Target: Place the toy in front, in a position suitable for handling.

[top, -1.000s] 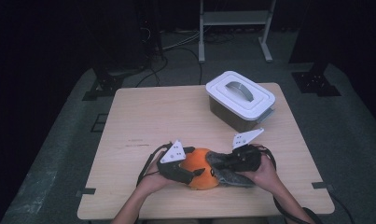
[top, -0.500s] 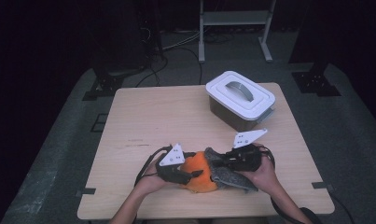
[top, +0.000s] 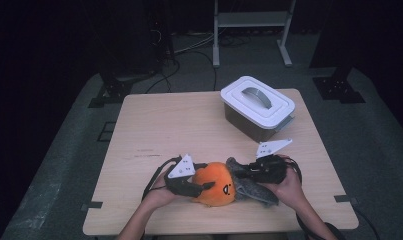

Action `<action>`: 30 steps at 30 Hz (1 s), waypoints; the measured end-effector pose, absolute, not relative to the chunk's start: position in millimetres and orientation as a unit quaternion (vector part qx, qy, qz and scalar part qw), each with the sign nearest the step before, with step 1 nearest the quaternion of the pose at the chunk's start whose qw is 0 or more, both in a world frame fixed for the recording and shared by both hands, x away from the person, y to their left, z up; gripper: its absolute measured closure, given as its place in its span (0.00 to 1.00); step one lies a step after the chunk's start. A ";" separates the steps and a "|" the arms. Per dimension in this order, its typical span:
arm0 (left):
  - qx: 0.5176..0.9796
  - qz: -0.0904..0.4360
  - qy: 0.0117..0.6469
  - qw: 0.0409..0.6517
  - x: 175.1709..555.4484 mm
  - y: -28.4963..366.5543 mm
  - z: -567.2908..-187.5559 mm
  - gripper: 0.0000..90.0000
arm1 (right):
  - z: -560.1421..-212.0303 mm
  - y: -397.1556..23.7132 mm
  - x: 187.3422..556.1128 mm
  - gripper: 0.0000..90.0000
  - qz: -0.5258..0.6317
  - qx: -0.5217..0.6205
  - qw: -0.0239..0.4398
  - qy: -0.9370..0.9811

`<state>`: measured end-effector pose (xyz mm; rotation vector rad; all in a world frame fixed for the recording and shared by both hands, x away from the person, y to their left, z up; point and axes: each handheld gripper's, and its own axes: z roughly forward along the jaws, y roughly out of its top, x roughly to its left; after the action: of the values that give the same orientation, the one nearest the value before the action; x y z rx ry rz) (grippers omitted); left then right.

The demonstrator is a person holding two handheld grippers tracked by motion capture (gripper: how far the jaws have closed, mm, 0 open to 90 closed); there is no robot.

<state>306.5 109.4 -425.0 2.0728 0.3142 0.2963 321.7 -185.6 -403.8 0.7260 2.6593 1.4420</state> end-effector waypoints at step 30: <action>0.831 0.104 0.190 0.513 320.3 121.9 -420.9 0.33 | -407.7 -166.1 317.5 0.85 0.444 0.202 0.046 0.872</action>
<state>320.3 121.9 -420.9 1.9981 0.4559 0.2498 317.5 -166.1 -407.7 0.6175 2.6614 1.3561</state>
